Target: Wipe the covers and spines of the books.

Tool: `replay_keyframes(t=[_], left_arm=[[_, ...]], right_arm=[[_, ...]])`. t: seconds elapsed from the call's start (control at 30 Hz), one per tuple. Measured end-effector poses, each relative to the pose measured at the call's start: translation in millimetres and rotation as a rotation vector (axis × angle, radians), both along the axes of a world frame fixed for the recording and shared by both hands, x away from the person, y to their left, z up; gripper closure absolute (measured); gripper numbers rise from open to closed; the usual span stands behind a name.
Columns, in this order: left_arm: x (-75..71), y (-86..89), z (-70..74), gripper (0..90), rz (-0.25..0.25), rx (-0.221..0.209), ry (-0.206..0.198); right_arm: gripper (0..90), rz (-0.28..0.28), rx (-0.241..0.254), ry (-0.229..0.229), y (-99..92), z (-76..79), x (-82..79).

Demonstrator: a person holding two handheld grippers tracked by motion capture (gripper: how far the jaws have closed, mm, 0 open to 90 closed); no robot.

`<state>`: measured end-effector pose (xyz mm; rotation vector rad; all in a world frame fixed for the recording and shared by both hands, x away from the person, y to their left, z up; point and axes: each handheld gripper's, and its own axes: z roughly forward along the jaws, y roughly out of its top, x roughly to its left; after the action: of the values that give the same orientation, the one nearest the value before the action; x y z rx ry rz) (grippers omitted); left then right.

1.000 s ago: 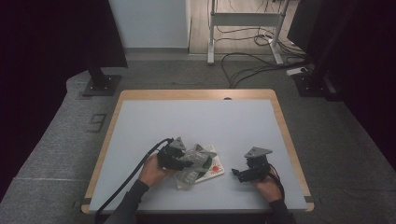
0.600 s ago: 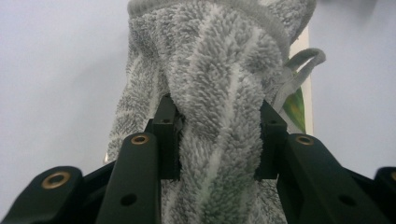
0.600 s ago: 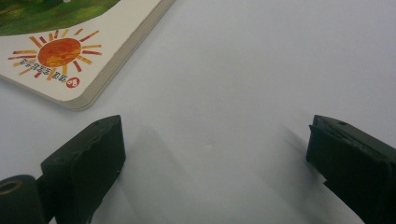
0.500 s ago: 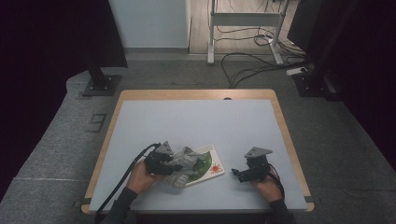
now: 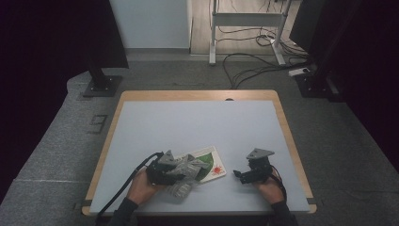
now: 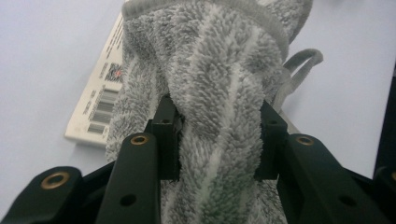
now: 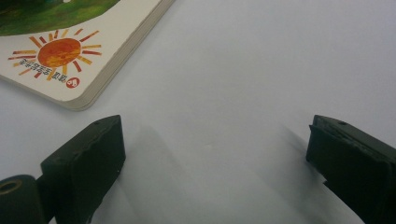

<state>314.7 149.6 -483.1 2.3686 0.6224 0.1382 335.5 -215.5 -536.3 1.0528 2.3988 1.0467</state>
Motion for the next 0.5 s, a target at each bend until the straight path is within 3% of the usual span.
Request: replay_keyframes(t=[0.13,0.5], left_arm=[[4.9,-7.9,-2.0,61.2,-0.009,-0.030,0.015],[18.9,-45.4,-3.3,61.1,-0.058,-0.037,0.021]], right_arm=[[4.1,0.000,0.000,0.000,0.0,0.0,0.0],[4.1,-0.001,0.000,-0.001,-0.1,0.0,0.0]])
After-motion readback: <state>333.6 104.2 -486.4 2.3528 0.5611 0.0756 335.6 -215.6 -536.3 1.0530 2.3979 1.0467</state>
